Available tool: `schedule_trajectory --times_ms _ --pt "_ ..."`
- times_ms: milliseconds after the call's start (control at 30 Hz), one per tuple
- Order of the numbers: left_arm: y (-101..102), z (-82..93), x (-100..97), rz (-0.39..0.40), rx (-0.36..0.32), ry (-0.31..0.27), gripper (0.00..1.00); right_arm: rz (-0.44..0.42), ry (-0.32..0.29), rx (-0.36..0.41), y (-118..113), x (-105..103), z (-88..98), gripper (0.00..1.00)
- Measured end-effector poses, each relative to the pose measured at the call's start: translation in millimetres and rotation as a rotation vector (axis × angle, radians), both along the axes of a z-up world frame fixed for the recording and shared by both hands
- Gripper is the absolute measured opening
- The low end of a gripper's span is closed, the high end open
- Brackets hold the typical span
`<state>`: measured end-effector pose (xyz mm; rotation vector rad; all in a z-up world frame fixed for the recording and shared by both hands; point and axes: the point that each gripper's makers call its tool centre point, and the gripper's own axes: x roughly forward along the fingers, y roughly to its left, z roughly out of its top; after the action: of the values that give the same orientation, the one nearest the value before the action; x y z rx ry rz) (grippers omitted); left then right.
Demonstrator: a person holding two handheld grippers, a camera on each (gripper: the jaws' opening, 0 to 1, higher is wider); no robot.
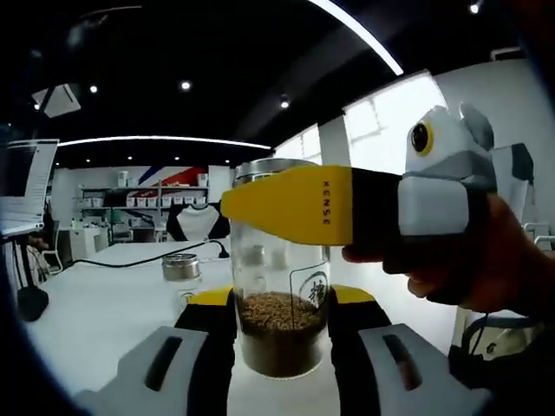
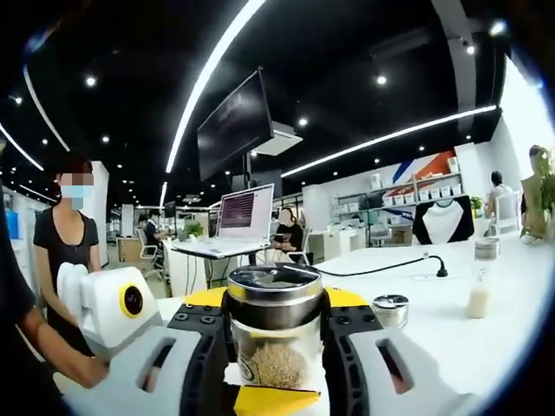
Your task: Rotate the seasoning bottle until the label or dispensing opening points toward the visible target arrow and the bottle remains upright within the marked orientation range
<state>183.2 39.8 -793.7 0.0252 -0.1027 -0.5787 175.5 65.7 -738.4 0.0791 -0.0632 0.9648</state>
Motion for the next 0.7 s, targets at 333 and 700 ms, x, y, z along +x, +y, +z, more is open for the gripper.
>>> schedule_trajectory --times_ms 333,700 --pt "0.2 2.9 0.4 -0.061 0.034 -0.035 0.54 0.025 0.009 0.048 -24.1 10.9 15.2 0.38" --pt "12.3 -2.4 2.1 -0.101 0.063 0.011 0.68 0.004 -0.004 0.044 -53.5 28.8 21.7 0.38"
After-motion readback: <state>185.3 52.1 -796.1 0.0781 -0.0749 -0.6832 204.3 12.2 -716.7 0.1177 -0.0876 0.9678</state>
